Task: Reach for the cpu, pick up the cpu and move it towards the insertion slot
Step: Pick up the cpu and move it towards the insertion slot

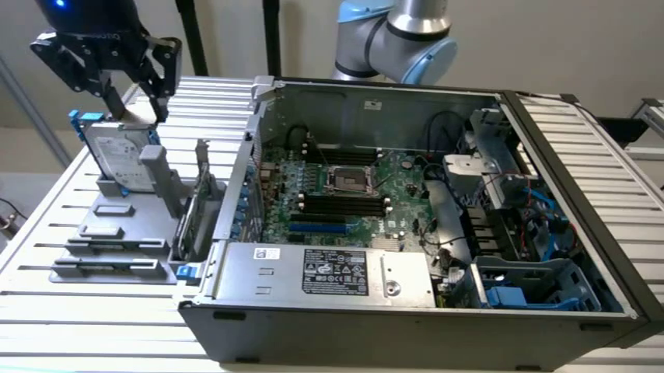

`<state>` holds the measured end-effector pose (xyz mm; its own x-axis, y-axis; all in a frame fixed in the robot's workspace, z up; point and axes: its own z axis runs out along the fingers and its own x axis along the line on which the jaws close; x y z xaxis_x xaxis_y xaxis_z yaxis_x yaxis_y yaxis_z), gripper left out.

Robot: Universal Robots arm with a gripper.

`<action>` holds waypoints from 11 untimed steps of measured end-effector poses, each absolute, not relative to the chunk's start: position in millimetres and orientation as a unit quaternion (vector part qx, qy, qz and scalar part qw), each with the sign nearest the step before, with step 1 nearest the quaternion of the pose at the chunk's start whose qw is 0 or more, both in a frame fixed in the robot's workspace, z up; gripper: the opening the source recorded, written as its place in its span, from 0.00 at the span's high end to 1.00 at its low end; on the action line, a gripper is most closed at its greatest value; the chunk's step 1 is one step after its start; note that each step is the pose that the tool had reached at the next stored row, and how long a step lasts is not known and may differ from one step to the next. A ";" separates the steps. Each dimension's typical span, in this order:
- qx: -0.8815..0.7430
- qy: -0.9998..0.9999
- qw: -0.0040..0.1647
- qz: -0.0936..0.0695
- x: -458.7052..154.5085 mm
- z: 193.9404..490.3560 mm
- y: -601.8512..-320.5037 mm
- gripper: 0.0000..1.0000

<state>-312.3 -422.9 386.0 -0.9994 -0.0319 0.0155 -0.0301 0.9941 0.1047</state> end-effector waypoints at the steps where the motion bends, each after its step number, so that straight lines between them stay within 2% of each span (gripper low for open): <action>1: 0.016 -0.998 0.009 -0.053 -307.8 386.6 -422.9 0.45; 11: 0.016 -0.998 0.008 -0.064 -262.1 388.8 -422.4 0.45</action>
<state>-262.1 -422.4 388.8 -0.9994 -0.0323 0.0146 -0.0302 0.9912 0.1286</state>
